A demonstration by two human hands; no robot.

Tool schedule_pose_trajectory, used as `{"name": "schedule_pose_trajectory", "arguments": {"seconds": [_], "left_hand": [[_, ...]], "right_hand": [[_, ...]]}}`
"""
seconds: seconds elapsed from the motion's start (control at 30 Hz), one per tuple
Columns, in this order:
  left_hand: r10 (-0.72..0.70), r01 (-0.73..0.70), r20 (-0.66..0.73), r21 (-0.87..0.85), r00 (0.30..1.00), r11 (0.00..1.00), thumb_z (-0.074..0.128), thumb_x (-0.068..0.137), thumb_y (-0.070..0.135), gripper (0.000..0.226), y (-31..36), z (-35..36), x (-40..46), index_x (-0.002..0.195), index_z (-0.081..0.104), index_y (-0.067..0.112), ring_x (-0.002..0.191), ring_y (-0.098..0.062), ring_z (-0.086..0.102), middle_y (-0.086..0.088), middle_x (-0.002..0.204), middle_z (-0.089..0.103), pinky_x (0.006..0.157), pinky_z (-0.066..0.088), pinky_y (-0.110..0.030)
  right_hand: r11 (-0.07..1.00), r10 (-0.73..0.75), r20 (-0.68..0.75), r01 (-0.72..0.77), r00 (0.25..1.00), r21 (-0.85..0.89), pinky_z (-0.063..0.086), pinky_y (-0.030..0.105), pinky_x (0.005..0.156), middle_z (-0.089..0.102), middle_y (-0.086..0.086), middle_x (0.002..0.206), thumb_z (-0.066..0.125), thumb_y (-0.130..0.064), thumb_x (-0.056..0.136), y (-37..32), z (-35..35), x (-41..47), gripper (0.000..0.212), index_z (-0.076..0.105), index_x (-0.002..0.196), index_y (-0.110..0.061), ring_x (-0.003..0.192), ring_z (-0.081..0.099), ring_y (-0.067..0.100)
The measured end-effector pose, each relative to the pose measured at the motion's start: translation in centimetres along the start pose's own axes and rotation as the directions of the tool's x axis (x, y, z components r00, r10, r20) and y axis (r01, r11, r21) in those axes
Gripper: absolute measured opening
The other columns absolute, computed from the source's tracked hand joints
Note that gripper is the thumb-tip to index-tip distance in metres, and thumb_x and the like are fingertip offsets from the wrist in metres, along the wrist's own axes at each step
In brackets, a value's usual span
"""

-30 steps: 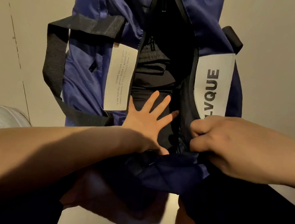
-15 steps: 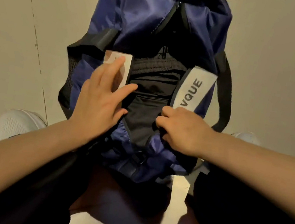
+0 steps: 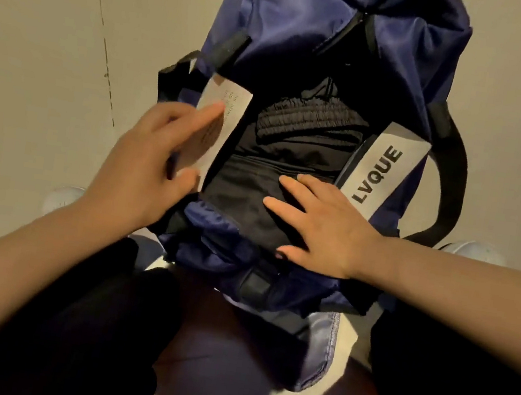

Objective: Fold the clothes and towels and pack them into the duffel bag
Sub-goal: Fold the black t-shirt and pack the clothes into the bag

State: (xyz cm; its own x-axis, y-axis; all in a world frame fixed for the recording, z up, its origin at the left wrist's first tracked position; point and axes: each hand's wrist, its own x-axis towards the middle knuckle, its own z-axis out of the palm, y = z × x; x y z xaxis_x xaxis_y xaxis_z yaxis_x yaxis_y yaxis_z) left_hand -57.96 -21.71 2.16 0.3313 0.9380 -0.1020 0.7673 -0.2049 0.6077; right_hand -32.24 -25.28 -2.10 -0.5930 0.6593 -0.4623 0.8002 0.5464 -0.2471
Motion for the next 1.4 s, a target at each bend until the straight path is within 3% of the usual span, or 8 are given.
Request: {"name": "schedule_pose_trajectory", "arguments": {"seconds": [0.13, 0.27, 0.47, 0.77, 0.97, 1.03, 1.17, 1.4], "left_hand": [[-0.012, -0.006, 0.131, 0.133, 0.991, 0.991, 0.074, 0.069, -0.006, 0.098, -0.4, -4.8, 0.4, 0.147, 0.032, 0.036, 0.099, -0.032, 0.054, -0.01, 0.134, 0.046, 0.075, 0.043, -0.037], [-0.088, 0.066, 0.18, 0.128, 0.98, 0.99, 0.078, 0.062, -0.009, 0.122, -0.6, -8.0, 0.7, 0.134, 0.018, 0.069, 0.086, -0.03, 0.055, 0.001, 0.133, 0.043, 0.072, 0.051, -0.044], [-0.18, 0.128, 0.27, 0.198, 0.946, 0.972, 0.069, 0.07, -0.008, 0.112, 0.4, -6.7, -1.3, 0.141, 0.008, 0.053, 0.11, -0.019, 0.049, 0.01, 0.15, 0.031, 0.078, 0.038, -0.027], [-0.136, 0.111, 0.291, 0.099, 0.947, 0.989, 0.071, 0.074, -0.003, 0.106, 0.3, -7.7, -0.5, 0.146, 0.012, 0.049, 0.093, -0.007, 0.042, 0.013, 0.144, 0.033, 0.066, 0.039, -0.013], [-0.106, 0.166, 0.274, -0.207, 0.956, 0.964, 0.073, 0.079, 0.006, 0.099, 0.1, -5.9, -0.8, 0.139, 0.021, 0.064, 0.096, 0.0, 0.056, 0.033, 0.131, 0.04, 0.074, 0.057, -0.029], [-0.083, 0.171, 0.271, -0.322, 0.959, 0.931, 0.072, 0.08, 0.006, 0.095, 0.5, -4.9, -0.8, 0.136, 0.025, 0.066, 0.102, 0.0, 0.057, 0.037, 0.136, 0.04, 0.082, 0.056, -0.032], [0.043, 0.022, 0.266, -0.236, 0.963, 0.972, 0.071, 0.083, 0.02, 0.088, 1.3, -1.8, -0.3, 0.143, 0.02, 0.058, 0.123, 0.013, 0.039, 0.04, 0.142, 0.029, 0.094, 0.038, -0.013], [0.086, -0.207, 0.344, 0.333, 0.935, 0.92, 0.041, 0.078, 0.072, 0.096, -1.2, 5.6, -1.1, 0.154, -0.001, 0.032, 0.141, -0.032, 0.016, 0.002, 0.16, 0.017, 0.098, 0.03, -0.074]], "right_hand": [[0.992, 0.125, 0.087, -0.126, 0.988, 0.006, 0.023, 0.048, 0.113, 0.015, 0.015, 0.156, 0.06, -0.056, 0.083, -1.7, 0.0, 1.4, 0.083, 0.023, 0.15, -0.023, 0.141, 0.016, 0.038], [0.997, 0.037, -0.051, -0.033, 0.998, 0.073, 0.03, 0.047, 0.107, 0.022, 0.012, 0.151, 0.065, -0.051, 0.082, -3.3, -2.3, 3.9, 0.08, 0.029, 0.146, -0.02, 0.137, 0.021, 0.033], [0.993, -0.055, 0.07, 0.047, 0.996, 0.108, 0.0, 0.058, 0.114, -0.012, 0.002, 0.161, 0.051, -0.057, 0.091, -5.1, -0.8, 6.3, 0.086, 0.001, 0.154, -0.028, 0.147, -0.012, 0.022], [0.999, -0.044, 0.101, 0.043, 0.994, 0.017, -0.01, 0.053, 0.115, -0.024, 0.003, 0.159, 0.042, -0.064, 0.09, -5.4, -0.3, 7.5, 0.09, -0.011, 0.153, -0.026, 0.146, -0.02, 0.024], [0.967, -0.144, -0.062, 0.153, 0.988, 0.205, 0.02, 0.044, 0.117, 0.026, 0.011, 0.156, 0.051, -0.041, 0.094, -2.8, -2.8, 4.8, 0.059, 0.037, 0.147, -0.018, 0.143, 0.024, 0.029], [0.948, -0.06, -0.212, 0.122, 0.975, 0.293, 0.045, 0.041, 0.096, 0.057, 0.006, 0.129, 0.048, -0.032, 0.092, -1.2, -3.9, 1.4, 0.039, 0.059, 0.127, -0.017, 0.118, 0.052, 0.026], [0.896, 0.275, -0.215, -0.169, 0.937, 0.411, 0.05, 0.032, 0.068, 0.063, -0.005, 0.098, 0.041, -0.035, 0.087, 2.0, -4.3, -6.7, 0.028, 0.06, 0.107, -0.027, 0.09, 0.062, 0.02], [0.666, 0.444, 0.189, -0.463, 0.876, 0.584, 0.036, 0.036, 0.109, 0.011, 0.001, 0.156, 0.065, -0.059, 0.078, 2.3, 0.5, -7.4, 0.1, -0.007, 0.146, -0.051, 0.141, 0.028, 0.026]]}}
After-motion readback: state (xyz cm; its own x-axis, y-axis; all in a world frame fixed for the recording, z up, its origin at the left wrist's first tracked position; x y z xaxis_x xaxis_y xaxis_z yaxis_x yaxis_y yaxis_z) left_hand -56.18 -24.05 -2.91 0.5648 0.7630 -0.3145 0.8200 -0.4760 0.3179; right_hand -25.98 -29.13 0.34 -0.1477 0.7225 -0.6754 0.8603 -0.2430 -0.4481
